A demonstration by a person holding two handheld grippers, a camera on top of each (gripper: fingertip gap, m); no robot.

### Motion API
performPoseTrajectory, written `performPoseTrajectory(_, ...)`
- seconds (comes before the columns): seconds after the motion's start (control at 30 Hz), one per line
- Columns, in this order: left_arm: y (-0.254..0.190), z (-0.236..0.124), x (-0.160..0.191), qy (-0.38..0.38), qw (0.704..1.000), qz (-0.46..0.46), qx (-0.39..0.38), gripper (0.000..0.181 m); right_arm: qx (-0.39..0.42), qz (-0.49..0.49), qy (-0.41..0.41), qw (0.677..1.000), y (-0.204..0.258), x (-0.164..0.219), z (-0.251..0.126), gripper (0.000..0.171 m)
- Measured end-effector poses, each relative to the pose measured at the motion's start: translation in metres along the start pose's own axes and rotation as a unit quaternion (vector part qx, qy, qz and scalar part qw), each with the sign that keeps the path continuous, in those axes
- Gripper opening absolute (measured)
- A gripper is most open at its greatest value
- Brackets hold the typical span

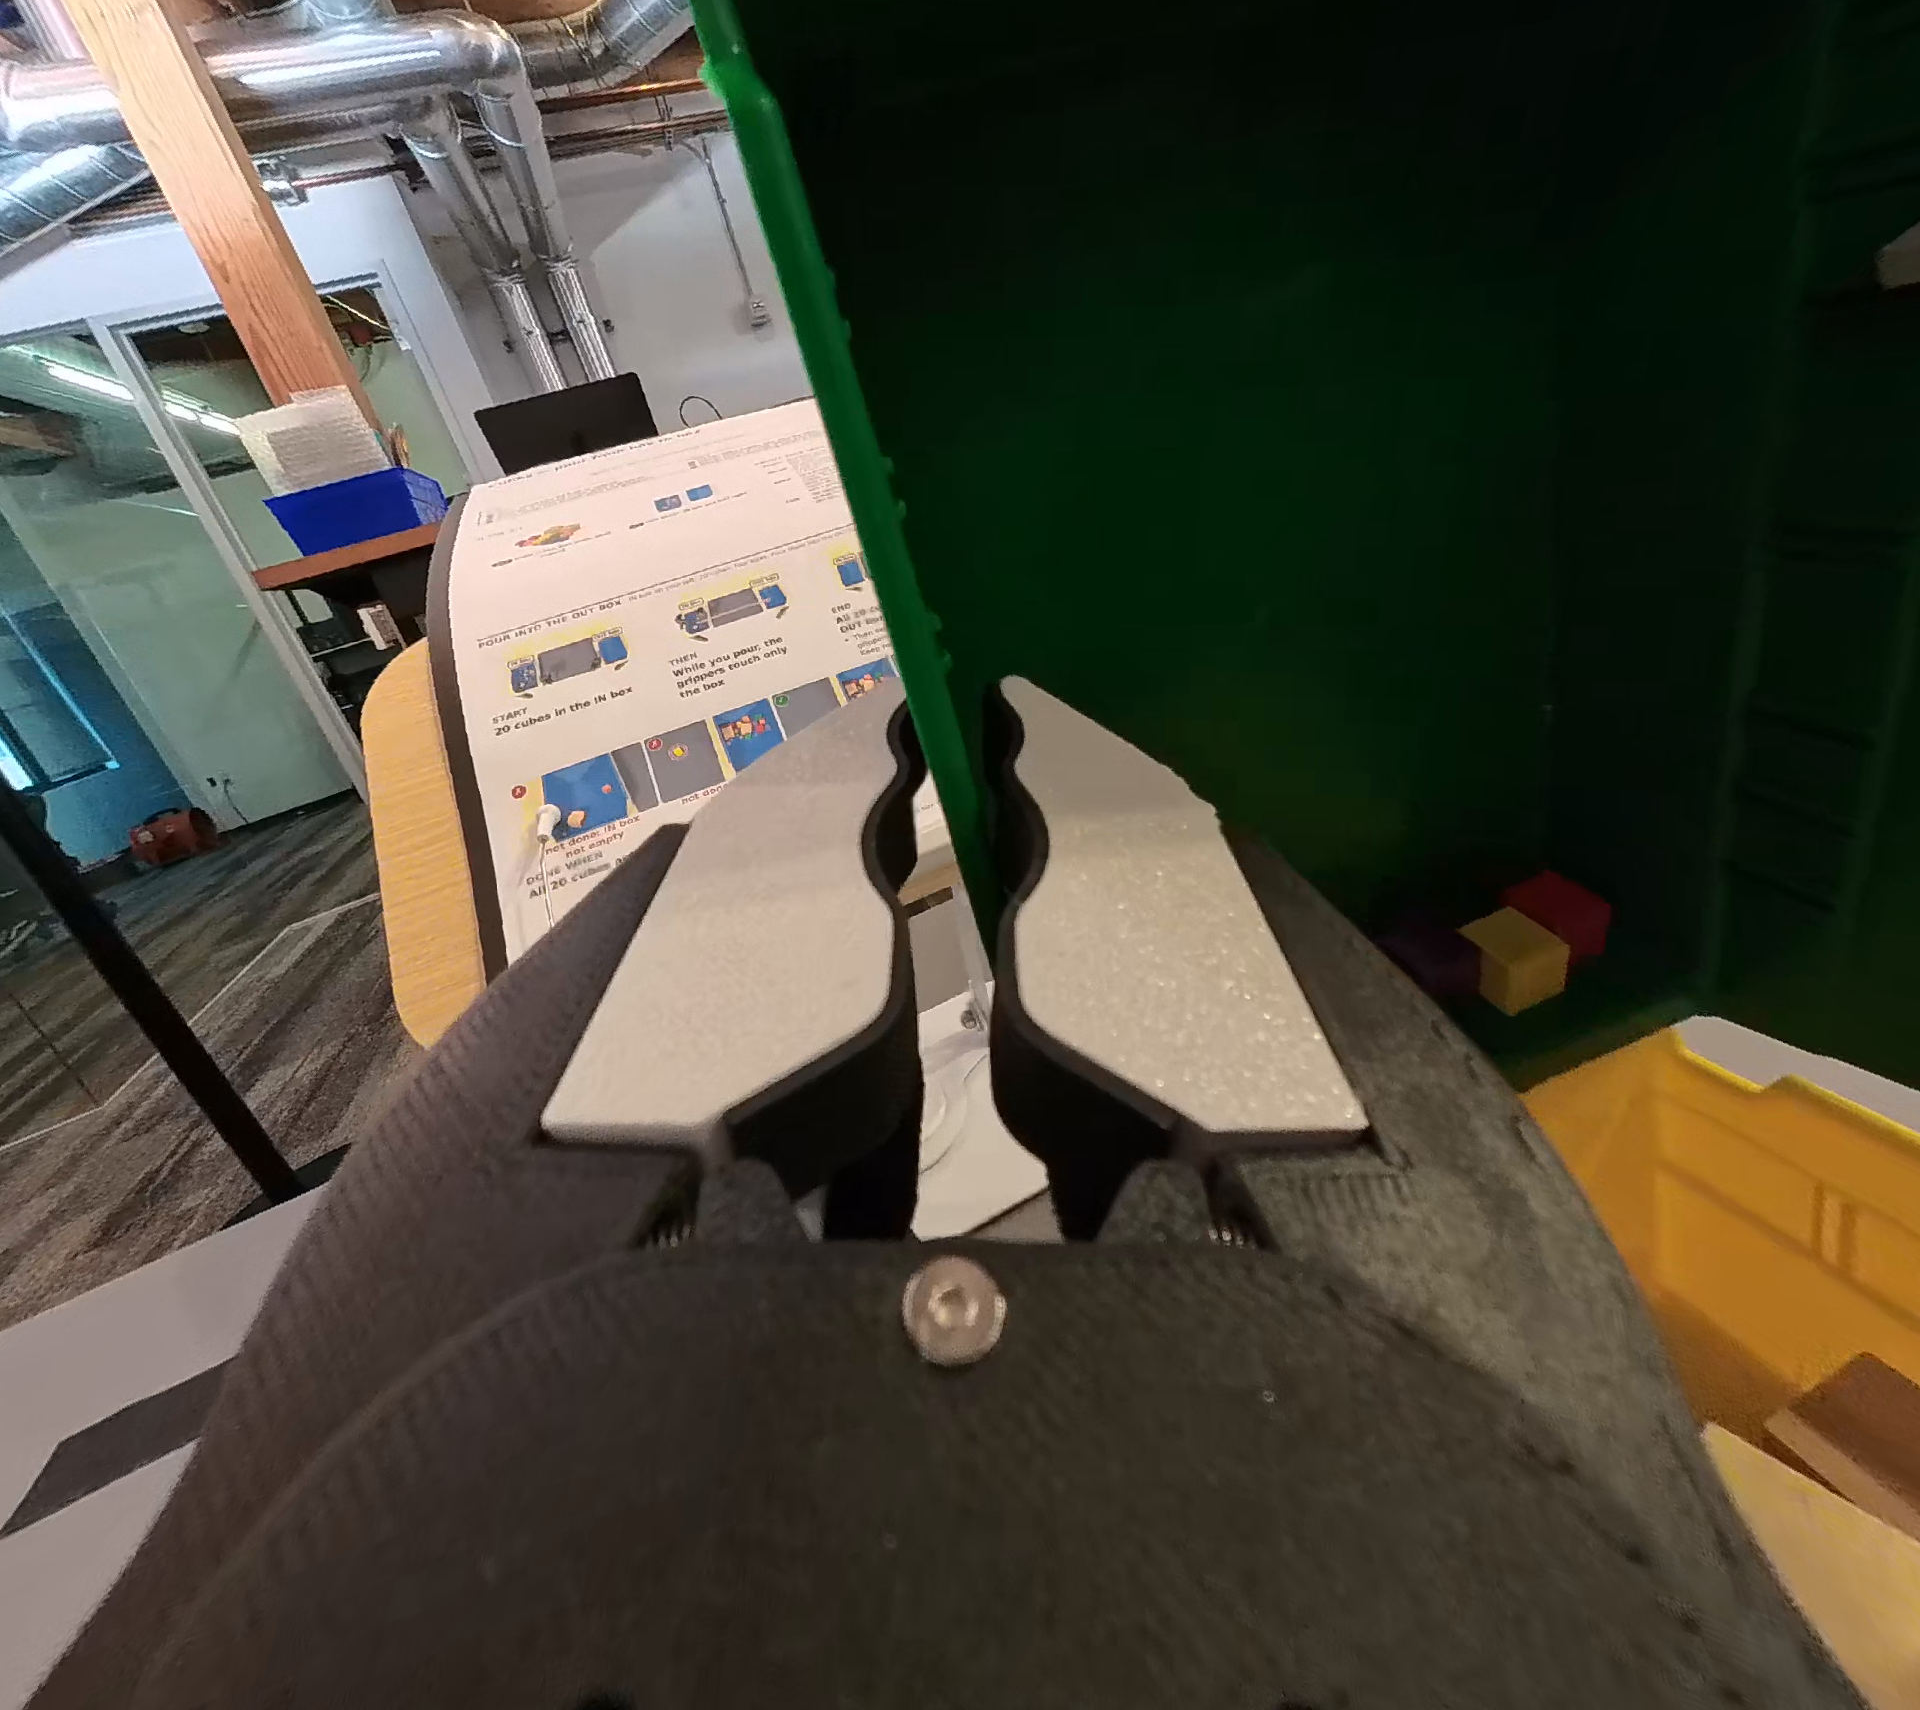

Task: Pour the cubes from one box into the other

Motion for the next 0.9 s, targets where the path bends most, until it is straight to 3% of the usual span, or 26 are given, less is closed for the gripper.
performPoseTrajectory(0.4,0.003,-0.004,-0.005,-0.006,1.0,0.008,-0.004,0.007,-0.006,0.002,-0.01,1.0,0.003,0.004,-0.006,0.009)
performPoseTrajectory(0.9,-0.01,-0.039,-0.003,-0.036,0.999,0.003,0.014,0.016,-0.027,0.006,-0.015,1.0,0.011,0.02,-0.026,0.009)
Point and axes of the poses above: each gripper's, where its closed fingertips meet, z out along the fingers, x out of its underside, y = z × x across the jaws, the point moved 8 cm from there along -z, back along the fingers, and after that the axes turned 13 degrees about z, right-handed, at the moved point
